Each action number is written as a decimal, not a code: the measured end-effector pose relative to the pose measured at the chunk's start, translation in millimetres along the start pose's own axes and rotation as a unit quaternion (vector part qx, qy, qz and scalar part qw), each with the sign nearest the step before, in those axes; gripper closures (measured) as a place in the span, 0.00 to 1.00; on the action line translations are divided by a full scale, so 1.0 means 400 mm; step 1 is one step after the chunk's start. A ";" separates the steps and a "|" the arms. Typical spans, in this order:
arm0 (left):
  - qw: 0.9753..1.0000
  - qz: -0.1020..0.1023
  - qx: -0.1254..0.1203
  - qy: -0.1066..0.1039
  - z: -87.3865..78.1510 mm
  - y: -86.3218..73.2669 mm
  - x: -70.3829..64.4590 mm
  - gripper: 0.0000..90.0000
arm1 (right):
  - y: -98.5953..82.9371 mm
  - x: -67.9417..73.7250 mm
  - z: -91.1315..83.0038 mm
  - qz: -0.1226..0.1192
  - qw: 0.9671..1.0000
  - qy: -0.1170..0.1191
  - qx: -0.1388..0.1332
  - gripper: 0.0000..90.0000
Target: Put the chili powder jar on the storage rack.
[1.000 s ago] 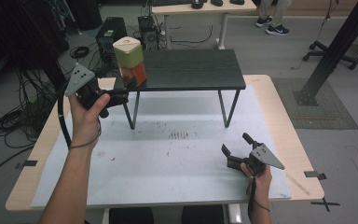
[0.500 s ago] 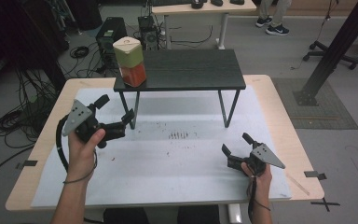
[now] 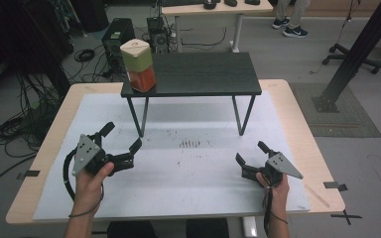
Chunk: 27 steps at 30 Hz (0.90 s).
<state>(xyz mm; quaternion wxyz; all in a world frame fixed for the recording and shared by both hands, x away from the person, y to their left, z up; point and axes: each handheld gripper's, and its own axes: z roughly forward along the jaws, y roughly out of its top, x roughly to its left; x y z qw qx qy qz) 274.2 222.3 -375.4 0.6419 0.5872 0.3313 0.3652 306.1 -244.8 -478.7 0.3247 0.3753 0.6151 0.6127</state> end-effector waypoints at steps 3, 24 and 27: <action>1.000 0.011 -0.001 0.005 -0.006 -0.027 -0.002 0.00 | 0.000 0.000 0.000 0.000 1.000 -0.001 0.000 0.05; 1.000 -0.002 0.013 0.014 -0.006 -0.203 -0.001 0.00 | 0.000 0.001 0.001 -0.003 1.000 -0.002 0.003 0.05; 1.000 -0.001 0.014 0.014 -0.004 -0.212 0.001 0.00 | 0.000 0.001 0.001 -0.004 1.000 -0.001 0.004 0.05</action>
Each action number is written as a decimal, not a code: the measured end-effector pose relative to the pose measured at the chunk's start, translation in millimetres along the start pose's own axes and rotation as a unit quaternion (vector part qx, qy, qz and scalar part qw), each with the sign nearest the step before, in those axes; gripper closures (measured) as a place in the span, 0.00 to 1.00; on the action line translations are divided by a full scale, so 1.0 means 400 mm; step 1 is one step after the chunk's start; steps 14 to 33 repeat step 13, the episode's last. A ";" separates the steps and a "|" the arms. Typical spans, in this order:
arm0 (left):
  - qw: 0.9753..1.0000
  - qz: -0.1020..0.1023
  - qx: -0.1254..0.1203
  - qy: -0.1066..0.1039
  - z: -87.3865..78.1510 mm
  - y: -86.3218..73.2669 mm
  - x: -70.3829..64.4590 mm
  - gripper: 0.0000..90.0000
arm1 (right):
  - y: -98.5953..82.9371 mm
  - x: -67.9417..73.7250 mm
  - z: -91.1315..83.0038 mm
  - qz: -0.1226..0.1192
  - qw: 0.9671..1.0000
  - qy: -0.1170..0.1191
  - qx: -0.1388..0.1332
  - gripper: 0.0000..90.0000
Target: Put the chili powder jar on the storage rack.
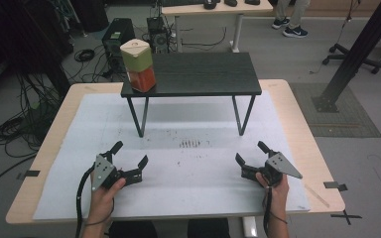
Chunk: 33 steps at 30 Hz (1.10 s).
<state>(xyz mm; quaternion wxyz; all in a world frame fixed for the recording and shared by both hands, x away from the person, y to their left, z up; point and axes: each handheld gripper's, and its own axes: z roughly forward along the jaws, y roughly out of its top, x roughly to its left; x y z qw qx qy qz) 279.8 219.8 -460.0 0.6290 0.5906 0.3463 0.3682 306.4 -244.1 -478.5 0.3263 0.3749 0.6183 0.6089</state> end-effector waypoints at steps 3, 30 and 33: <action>1.000 0.001 0.003 0.000 0.001 -0.008 0.001 0.00 | 0.000 0.000 0.000 0.000 1.000 0.000 0.000 0.05; 1.000 0.005 0.007 -0.005 0.005 -0.016 -0.002 0.00 | 0.000 0.000 0.001 0.001 1.000 -0.001 0.001 0.05; 1.000 0.005 0.007 -0.005 0.005 -0.016 -0.002 0.00 | 0.000 0.000 0.001 0.001 1.000 -0.001 0.001 0.05</action>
